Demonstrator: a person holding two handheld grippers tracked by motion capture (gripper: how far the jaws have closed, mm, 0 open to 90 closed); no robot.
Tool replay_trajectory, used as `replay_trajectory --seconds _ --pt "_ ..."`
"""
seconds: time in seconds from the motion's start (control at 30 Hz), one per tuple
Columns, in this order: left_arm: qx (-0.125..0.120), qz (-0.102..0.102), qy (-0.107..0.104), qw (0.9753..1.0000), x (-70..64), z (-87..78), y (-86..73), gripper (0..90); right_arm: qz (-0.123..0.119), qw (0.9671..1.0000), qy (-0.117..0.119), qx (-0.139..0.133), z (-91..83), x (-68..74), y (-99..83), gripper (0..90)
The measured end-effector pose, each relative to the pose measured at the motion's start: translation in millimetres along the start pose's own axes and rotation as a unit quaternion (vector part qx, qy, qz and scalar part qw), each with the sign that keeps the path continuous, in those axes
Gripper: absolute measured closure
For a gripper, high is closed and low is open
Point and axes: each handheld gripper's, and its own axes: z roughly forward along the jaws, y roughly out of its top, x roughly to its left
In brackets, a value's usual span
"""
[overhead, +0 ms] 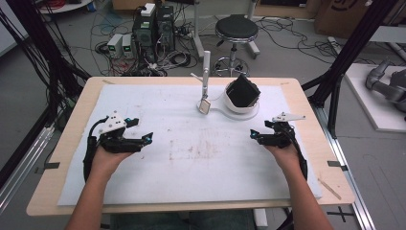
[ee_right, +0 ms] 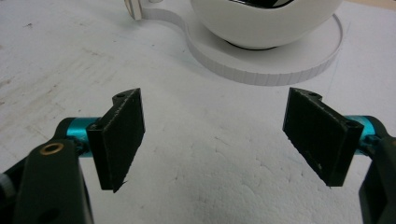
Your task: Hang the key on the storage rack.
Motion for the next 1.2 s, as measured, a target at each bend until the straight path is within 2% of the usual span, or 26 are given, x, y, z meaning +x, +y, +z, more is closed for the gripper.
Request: replay_trajectory --seconds 0.07,0.2,0.4,1.2 --pt "-0.003 -0.003 0.000 1.0000 0.6 0.1 0.0 22.0 0.002 1.0000 -0.002 0.000 -0.3 -1.6 -0.5 21.1" --pt "0.004 0.004 -0.001 1.0000 -1.1 3.2 -2.6 21.9 0.006 1.0000 -0.004 0.002 -0.2 -2.3 -0.9 21.1" --pt "0.010 0.003 -0.002 0.9999 1.8 6.9 -4.3 22.0 0.001 0.9999 -0.004 0.011 -2.1 -0.9 -2.2 21.1" --pt "0.015 0.001 -0.002 0.9999 3.3 7.4 -7.8 22.0 0.004 0.9999 -0.005 0.008 -4.0 -1.6 -2.3 21.1"
